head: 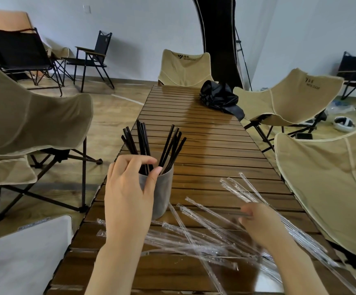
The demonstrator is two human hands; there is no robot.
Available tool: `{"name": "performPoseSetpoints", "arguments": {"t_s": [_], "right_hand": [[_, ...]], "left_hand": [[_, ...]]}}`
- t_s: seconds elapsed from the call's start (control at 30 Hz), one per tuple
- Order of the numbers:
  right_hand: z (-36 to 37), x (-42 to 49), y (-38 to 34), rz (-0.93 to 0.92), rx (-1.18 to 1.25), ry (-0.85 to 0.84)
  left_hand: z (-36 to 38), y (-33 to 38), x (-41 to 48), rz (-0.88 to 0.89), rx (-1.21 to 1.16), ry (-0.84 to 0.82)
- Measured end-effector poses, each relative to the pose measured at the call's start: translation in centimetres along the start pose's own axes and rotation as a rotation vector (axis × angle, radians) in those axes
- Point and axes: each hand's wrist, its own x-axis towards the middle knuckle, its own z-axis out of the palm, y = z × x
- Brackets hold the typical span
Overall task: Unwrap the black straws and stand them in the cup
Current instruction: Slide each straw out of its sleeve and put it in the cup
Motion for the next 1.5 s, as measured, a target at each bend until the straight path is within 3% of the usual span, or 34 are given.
{"name": "performPoseSetpoints", "arguments": {"t_s": [0.13,0.27,0.37,0.67,0.8,0.97,1.27,1.5], "right_hand": [[-0.3,-0.4,0.4,0.058,-0.032,-0.044],[0.1,-0.5,-0.2,-0.043,-0.068,-0.132],[0.4,-0.4,-0.5,-0.098,-0.054,-0.138],[1.5,-0.3,-1.3,-0.164,-0.029,-0.182],[2.8,-1.0,-3.4,-0.226,-0.062,-0.27],[4.5,-1.8,-5.2,-0.395,-0.258,-0.234],[4.6,-1.1,-4.2,-0.475,-0.041,-0.192],[4.7,-0.3,-3.7,-0.482,-0.088,-0.12]], "left_hand": [[-0.2,0.6,-0.2,0.005,-0.033,0.046],[-0.5,2.0,-1.4,0.022,-0.056,0.068],[-0.7,2.5,-2.6,-0.026,-0.01,-0.015],[-0.5,2.0,-4.0,-0.233,0.212,-1.072],[0.4,2.1,-4.3,-0.26,0.273,-1.338],[0.1,1.3,-4.4,-0.283,0.255,-1.331],[0.4,0.2,-4.4,-0.203,0.172,-1.216],[1.3,-0.3,-4.4,-0.115,0.158,-1.03]]}}
